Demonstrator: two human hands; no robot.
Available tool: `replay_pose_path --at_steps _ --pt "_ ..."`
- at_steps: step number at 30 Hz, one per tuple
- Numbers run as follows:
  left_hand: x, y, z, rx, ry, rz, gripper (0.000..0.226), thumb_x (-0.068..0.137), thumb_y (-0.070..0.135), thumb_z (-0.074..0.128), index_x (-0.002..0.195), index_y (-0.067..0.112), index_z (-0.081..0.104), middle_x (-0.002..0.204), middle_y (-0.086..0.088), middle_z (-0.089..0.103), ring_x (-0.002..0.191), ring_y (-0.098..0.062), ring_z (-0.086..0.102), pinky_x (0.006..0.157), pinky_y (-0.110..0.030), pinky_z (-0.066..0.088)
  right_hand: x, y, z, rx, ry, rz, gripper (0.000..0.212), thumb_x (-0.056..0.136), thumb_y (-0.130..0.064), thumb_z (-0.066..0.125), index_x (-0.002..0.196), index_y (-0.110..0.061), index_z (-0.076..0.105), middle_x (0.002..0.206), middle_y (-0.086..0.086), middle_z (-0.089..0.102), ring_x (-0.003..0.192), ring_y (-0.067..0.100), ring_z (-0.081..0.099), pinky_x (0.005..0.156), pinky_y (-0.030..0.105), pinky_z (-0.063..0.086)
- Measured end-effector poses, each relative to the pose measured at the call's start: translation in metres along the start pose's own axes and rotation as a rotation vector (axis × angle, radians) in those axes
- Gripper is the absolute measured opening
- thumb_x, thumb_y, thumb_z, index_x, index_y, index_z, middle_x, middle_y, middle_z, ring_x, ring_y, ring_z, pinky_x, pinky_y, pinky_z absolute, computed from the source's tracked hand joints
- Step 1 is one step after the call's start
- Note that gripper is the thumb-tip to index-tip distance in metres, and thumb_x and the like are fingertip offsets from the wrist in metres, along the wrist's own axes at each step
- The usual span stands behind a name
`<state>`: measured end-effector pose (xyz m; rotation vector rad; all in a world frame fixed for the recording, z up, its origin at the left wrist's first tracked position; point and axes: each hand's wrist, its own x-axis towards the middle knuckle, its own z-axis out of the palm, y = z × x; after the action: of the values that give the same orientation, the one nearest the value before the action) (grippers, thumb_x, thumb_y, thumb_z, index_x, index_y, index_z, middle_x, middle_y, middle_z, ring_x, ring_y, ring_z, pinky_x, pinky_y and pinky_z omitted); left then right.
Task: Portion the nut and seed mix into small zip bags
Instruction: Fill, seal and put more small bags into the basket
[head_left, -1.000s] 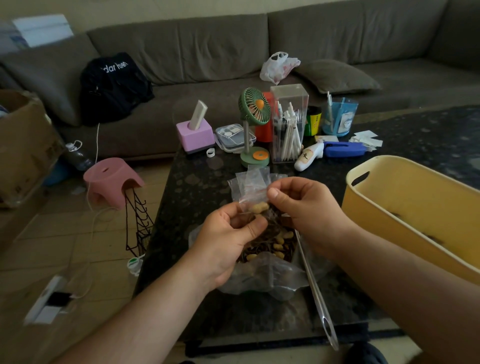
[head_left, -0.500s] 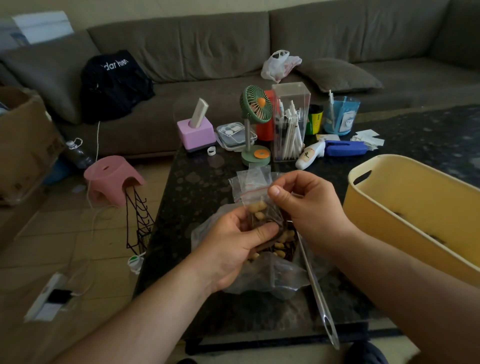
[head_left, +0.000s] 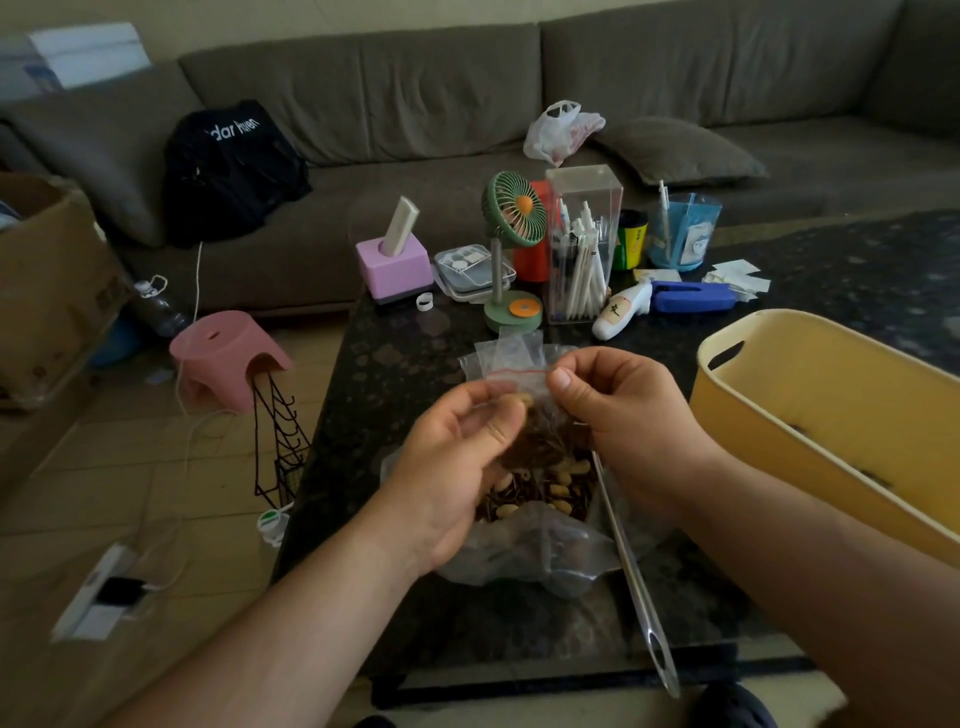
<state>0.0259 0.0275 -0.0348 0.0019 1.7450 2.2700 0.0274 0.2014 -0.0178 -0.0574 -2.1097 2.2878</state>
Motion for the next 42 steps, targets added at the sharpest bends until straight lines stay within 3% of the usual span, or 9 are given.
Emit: replay_pose_path --at_steps 3,9,13,16,19,26,33,38,42 --pt "0.002 0.003 -0.002 -0.027 0.118 0.042 0.024 0.099 0.021 0.064 0.118 0.006 0.07 0.11 -0.012 0.08 0.111 -0.029 0.075 0.098 -0.045 0.061 -0.001 0.0 0.001 -0.009 -0.012 0.017 0.01 0.098 -0.014 0.068 0.089 -0.014 0.072 0.08 0.002 0.074 0.075 0.016 0.072 0.069 0.032 0.059" --pt "0.001 -0.002 -0.001 0.027 0.129 0.084 0.014 0.103 0.016 0.063 0.113 0.012 0.071 0.103 -0.006 0.08 0.097 -0.02 0.078 0.08 -0.033 0.063 0.0 0.0 -0.002 -0.019 -0.01 0.049 0.006 0.097 -0.015 0.068 0.094 -0.012 0.073 0.081 0.003 0.075 0.075 0.016 0.073 0.069 0.03 0.059" --pt "0.001 -0.003 0.0 0.033 0.194 0.115 0.011 0.103 0.014 0.064 0.11 0.012 0.072 0.103 -0.009 0.081 0.1 -0.023 0.078 0.092 -0.043 0.062 -0.001 0.002 -0.005 0.02 -0.024 0.118 0.007 0.096 -0.008 0.067 0.098 -0.009 0.073 0.089 0.008 0.077 0.084 0.021 0.074 0.087 0.041 0.063" --pt "0.001 -0.004 -0.003 0.028 0.215 0.122 0.01 0.103 0.014 0.063 0.107 0.012 0.072 0.103 -0.009 0.081 0.102 -0.025 0.077 0.098 -0.05 0.06 -0.004 -0.001 -0.01 -0.033 -0.058 0.131 0.01 0.096 -0.006 0.066 0.102 -0.007 0.074 0.098 0.011 0.079 0.097 0.024 0.077 0.091 0.042 0.061" --pt "0.002 -0.006 -0.005 0.034 0.214 0.12 0.011 0.104 0.014 0.062 0.106 0.012 0.073 0.104 -0.01 0.08 0.102 -0.027 0.076 0.101 -0.053 0.059 -0.007 -0.004 -0.011 -0.139 -0.074 0.11 0.01 0.096 -0.006 0.066 0.102 -0.008 0.074 0.098 0.009 0.079 0.098 0.022 0.077 0.088 0.038 0.062" --pt "0.002 -0.001 -0.006 -0.055 0.129 0.022 0.017 0.106 0.007 0.054 0.102 0.009 0.071 0.099 -0.01 0.078 0.098 -0.025 0.073 0.099 -0.045 0.059 -0.011 -0.006 -0.013 -0.23 -0.043 0.051 0.008 0.097 -0.009 0.067 0.097 -0.009 0.075 0.089 0.007 0.079 0.087 0.017 0.077 0.072 0.02 0.06" --pt "0.001 0.001 -0.003 -0.146 0.097 -0.009 0.018 0.105 0.012 0.057 0.105 0.003 0.072 0.096 -0.011 0.078 0.093 -0.023 0.075 0.095 -0.04 0.062 -0.007 -0.004 -0.018 -0.312 -0.048 0.012 0.009 0.098 -0.017 0.068 0.092 -0.014 0.075 0.086 0.007 0.077 0.083 0.02 0.075 0.081 0.034 0.062" --pt "0.001 -0.004 0.002 -0.051 0.11 0.066 0.014 0.101 0.013 0.062 0.107 0.007 0.073 0.101 -0.007 0.081 0.096 -0.017 0.077 0.09 -0.031 0.062 -0.006 -0.005 -0.02 -0.305 -0.029 -0.013 0.013 0.101 -0.019 0.065 0.091 -0.014 0.073 0.082 0.004 0.075 0.076 0.015 0.072 0.074 0.028 0.059" --pt "0.002 -0.006 0.003 0.024 0.149 0.113 0.013 0.102 0.013 0.064 0.108 0.007 0.074 0.1 -0.007 0.081 0.097 -0.019 0.077 0.094 -0.037 0.061 -0.007 -0.005 -0.019 -0.228 -0.063 -0.005 0.01 0.099 -0.016 0.067 0.095 -0.01 0.074 0.084 0.005 0.075 0.077 0.015 0.072 0.072 0.024 0.058"
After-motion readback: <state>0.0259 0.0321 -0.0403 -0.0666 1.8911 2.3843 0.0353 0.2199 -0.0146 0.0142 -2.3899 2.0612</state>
